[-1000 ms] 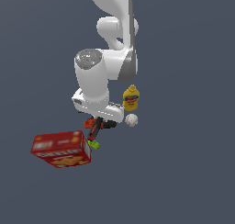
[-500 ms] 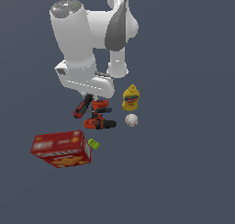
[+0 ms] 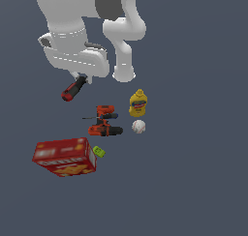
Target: Pick up a designated object from a clutter of objects.
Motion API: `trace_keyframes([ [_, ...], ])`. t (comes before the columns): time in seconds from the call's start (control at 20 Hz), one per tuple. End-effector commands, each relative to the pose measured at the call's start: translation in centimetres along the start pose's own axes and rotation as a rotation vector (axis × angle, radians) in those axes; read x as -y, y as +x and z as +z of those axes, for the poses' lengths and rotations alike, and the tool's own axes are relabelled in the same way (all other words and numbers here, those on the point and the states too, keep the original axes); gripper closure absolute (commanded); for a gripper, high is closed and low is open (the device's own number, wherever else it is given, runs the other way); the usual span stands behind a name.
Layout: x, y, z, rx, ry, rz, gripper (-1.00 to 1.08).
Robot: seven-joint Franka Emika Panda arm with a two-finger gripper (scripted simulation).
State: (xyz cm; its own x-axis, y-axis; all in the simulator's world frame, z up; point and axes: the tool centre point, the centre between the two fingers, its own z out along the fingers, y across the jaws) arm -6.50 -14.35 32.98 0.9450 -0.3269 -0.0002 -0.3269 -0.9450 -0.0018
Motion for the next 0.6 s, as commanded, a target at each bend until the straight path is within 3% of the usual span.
trace_keyframes([
  [0.0, -0.8, -0.4, -1.4, 0.0, -0.001, -0.001, 1.08],
  [0.55, -1.8, -0.8, -3.5, 0.0, -0.002, -0.001, 1.08],
])
